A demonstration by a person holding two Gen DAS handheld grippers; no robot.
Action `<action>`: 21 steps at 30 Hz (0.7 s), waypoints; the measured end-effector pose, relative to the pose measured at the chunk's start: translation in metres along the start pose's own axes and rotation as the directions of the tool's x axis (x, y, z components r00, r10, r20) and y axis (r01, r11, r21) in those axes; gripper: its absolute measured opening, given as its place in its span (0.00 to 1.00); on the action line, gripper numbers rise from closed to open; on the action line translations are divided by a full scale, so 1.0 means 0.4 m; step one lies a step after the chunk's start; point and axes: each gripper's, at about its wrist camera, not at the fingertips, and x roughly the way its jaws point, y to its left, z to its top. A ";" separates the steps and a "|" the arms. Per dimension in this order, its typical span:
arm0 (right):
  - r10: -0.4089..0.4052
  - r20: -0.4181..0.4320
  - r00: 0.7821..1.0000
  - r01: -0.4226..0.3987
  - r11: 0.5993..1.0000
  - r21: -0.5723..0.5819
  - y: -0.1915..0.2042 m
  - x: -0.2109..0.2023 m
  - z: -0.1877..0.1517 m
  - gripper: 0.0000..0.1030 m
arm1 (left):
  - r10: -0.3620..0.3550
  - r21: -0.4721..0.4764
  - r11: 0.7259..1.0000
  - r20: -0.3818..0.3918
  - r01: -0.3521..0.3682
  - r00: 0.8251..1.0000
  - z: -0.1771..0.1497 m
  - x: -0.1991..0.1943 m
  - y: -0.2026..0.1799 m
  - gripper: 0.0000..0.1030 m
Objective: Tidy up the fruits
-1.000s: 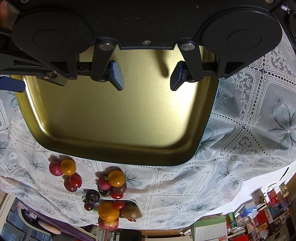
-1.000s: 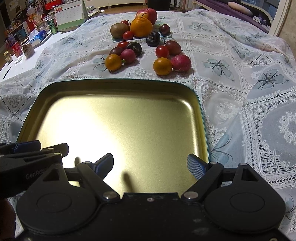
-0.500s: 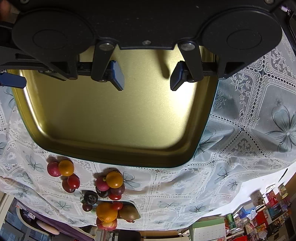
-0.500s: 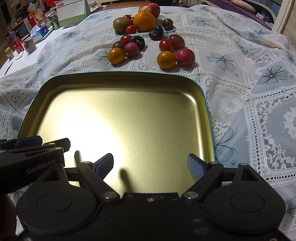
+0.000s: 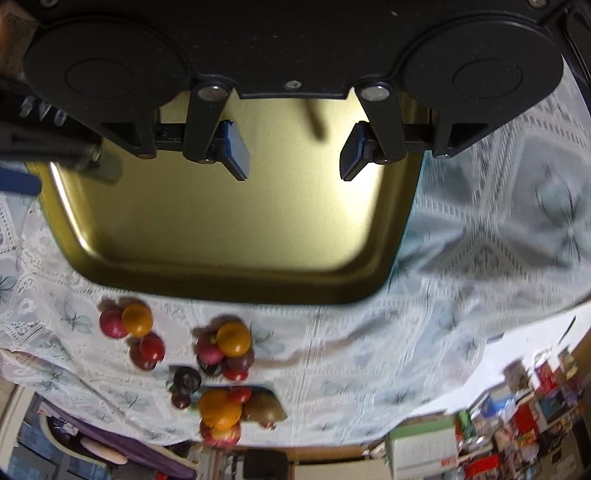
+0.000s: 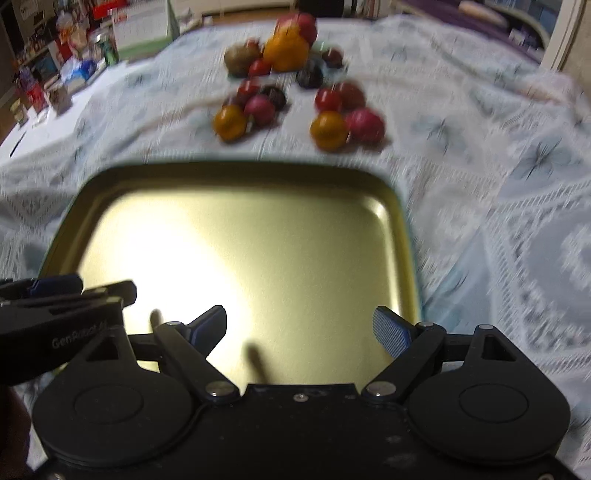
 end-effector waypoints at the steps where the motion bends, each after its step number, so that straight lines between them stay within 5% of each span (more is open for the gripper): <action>1: -0.005 0.026 1.000 0.004 1.000 0.004 -0.004 -0.008 0.009 0.87 | -0.005 0.008 1.000 0.010 0.005 1.000 0.011 -0.005 -0.001 0.57; 9: -0.032 0.099 0.995 0.025 0.997 0.072 -0.064 -0.010 0.123 0.86 | -0.063 0.046 0.997 0.041 0.061 0.997 0.116 0.000 -0.012 0.57; 15: -0.035 0.018 0.999 0.034 0.999 0.008 -0.116 0.055 0.231 0.86 | -0.048 0.090 0.995 0.041 0.044 0.998 0.193 0.027 -0.030 0.57; 21: -0.015 -0.023 1.000 0.019 0.983 0.181 -0.202 0.103 0.307 0.86 | -0.077 0.076 0.994 0.028 0.075 0.997 0.261 0.068 -0.037 0.57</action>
